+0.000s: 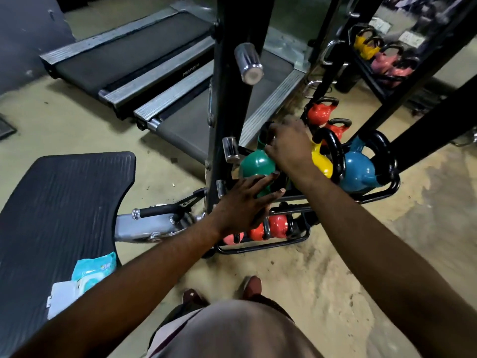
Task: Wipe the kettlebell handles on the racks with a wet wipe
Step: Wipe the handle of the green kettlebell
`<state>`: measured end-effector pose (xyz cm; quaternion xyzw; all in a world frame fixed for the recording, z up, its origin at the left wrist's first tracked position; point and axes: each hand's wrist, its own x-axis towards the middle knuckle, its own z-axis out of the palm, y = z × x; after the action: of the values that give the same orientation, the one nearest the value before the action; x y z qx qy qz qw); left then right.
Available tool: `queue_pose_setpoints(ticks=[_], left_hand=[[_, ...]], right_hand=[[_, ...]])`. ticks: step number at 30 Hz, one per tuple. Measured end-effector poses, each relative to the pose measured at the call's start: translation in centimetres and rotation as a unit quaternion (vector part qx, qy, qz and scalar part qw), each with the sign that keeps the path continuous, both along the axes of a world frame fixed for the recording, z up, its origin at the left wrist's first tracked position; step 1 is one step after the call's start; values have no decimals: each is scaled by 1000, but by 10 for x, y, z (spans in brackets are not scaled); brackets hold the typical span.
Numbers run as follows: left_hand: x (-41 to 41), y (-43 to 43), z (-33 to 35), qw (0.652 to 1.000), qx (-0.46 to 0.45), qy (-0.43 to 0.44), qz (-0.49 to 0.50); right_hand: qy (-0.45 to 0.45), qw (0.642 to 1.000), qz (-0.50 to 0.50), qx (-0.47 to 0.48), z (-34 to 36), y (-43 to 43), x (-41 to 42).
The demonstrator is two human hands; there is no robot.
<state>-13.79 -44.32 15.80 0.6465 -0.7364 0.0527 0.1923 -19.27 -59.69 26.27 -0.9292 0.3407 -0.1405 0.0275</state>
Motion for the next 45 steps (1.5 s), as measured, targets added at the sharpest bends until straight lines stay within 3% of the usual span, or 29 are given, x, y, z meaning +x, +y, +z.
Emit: queue_pose_setpoints(ticks=[3, 5, 7, 8, 10, 12, 14, 18, 22, 26, 30, 33, 37, 41, 43, 45], left_hand=[[2, 3, -3, 999, 1, 41, 1], [4, 6, 0, 996, -22, 82, 20], [7, 5, 10, 986, -81, 137, 40], [7, 2, 17, 979, -109, 161, 53], [3, -7, 29, 968, -125, 201, 82], [-3, -17, 36, 958, -111, 242, 110], [-2, -30, 38, 944, -93, 279, 148], [11, -73, 62, 919, -50, 324, 218], [15, -106, 89, 927, 60, 289, 230], [17, -123, 103, 914, 98, 243, 310], [5, -142, 124, 921, 162, 122, 334], [19, -150, 142, 913, 239, 94, 316], [28, -150, 157, 921, 307, 7, 239], [34, -136, 152, 929, 314, -58, 186], [34, -135, 152, 938, 290, -76, 173], [32, -138, 153, 945, 263, -73, 178]], right_hand=[[-6, 999, 32, -10, -5, 13, -34], [-101, 992, 31, 61, -16, 19, -66], [-218, 954, -22, 204, -24, 21, -82], [-280, 908, -51, 308, -25, 19, -81], [-382, 766, -98, 508, -29, 11, -69], [-412, 640, -145, 632, -40, -1, -50], [-400, 608, -173, 663, -49, -5, -43], [-390, 623, -155, 660, -53, 4, -72], [-379, 735, -99, 553, -42, 0, -86], [-366, 840, -88, 391, -33, -12, -55], [-342, 917, -34, 202, -48, 16, -82], [-247, 968, 27, 43, -62, 28, -89], [-202, 978, -1, -46, -57, 16, -55], [-187, 981, 11, -47, -79, 32, -90], [-242, 970, 0, 33, -85, 35, -106], [-339, 920, -6, 196, -79, 28, -110]])
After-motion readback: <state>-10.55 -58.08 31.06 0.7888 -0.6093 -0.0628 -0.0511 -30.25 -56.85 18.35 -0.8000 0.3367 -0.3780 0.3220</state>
